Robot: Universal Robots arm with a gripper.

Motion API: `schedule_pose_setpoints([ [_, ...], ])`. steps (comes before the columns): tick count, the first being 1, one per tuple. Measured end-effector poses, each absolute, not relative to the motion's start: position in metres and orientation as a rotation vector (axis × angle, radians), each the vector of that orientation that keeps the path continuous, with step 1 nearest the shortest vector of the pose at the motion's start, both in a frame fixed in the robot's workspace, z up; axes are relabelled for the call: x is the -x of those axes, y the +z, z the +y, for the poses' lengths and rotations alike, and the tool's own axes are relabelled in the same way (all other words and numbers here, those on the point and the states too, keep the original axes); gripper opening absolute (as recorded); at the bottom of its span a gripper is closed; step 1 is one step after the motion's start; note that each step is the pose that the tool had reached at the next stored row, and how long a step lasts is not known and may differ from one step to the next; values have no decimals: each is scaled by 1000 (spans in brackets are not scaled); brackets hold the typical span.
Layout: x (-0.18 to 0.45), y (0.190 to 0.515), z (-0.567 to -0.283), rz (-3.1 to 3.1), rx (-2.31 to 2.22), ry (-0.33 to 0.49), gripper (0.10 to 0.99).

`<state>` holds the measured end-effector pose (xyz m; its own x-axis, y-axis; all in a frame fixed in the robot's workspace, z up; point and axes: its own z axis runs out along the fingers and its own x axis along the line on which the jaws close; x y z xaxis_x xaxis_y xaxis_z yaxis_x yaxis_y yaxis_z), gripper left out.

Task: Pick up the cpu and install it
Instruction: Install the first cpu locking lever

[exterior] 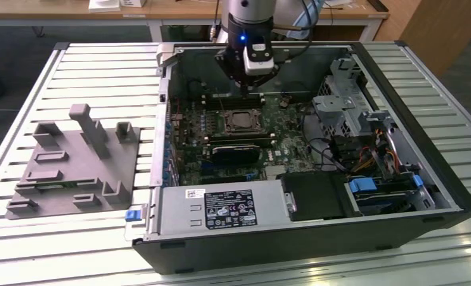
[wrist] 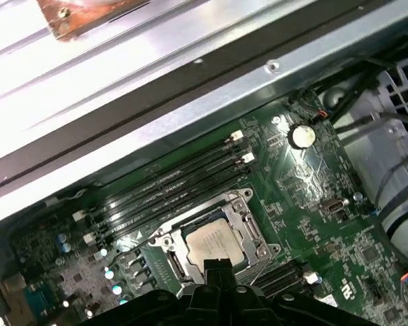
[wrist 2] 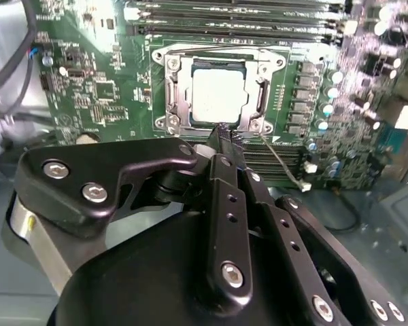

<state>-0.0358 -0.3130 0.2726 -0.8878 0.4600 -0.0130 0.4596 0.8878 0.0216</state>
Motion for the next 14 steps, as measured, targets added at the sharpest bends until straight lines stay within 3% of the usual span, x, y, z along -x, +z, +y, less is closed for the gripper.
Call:
schedule_pose_setpoints([
  [14,36,271,-313,3107,-347,31,106],
])
